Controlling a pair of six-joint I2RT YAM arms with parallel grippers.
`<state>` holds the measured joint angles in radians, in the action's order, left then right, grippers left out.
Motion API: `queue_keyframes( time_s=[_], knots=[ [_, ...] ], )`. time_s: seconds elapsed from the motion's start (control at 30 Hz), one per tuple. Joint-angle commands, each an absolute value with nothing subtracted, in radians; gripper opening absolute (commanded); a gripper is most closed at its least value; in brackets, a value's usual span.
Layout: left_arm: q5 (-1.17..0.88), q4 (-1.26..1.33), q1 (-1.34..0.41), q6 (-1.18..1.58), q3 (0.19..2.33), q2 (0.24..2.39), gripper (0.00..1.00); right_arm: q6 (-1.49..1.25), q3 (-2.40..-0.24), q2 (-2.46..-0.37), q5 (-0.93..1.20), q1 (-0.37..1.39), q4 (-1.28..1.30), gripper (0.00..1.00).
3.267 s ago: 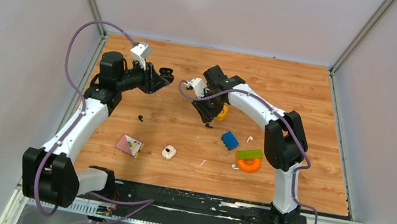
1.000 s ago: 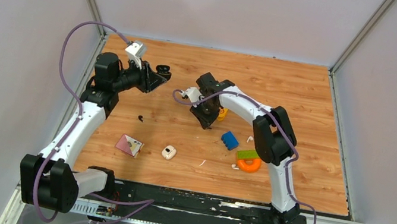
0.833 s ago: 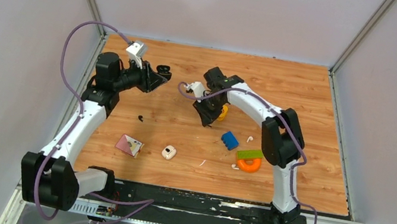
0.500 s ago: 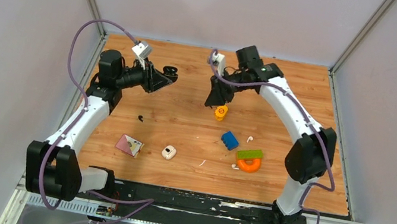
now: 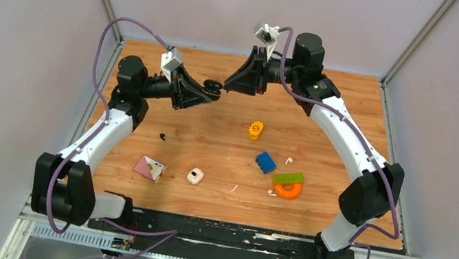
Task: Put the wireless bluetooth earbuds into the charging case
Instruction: Insert the right earbud into the right side groove of the charging case.
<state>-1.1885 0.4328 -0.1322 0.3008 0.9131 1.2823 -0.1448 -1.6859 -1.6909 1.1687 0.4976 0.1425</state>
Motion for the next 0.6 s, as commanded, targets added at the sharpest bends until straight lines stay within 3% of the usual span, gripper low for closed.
queue_keyframes(
  time_s=[0.0,0.57],
  knots=[
    [-1.216,0.636,-0.15,0.441,0.906,1.268,0.0,-0.27,-1.75,-1.723,1.182,0.514,-0.029,0.14],
    [-1.197,0.693,-0.152,0.507,0.863,1.212,0.0,-0.189,-1.735,-1.714,1.102,0.551,0.057,0.16]
  ],
)
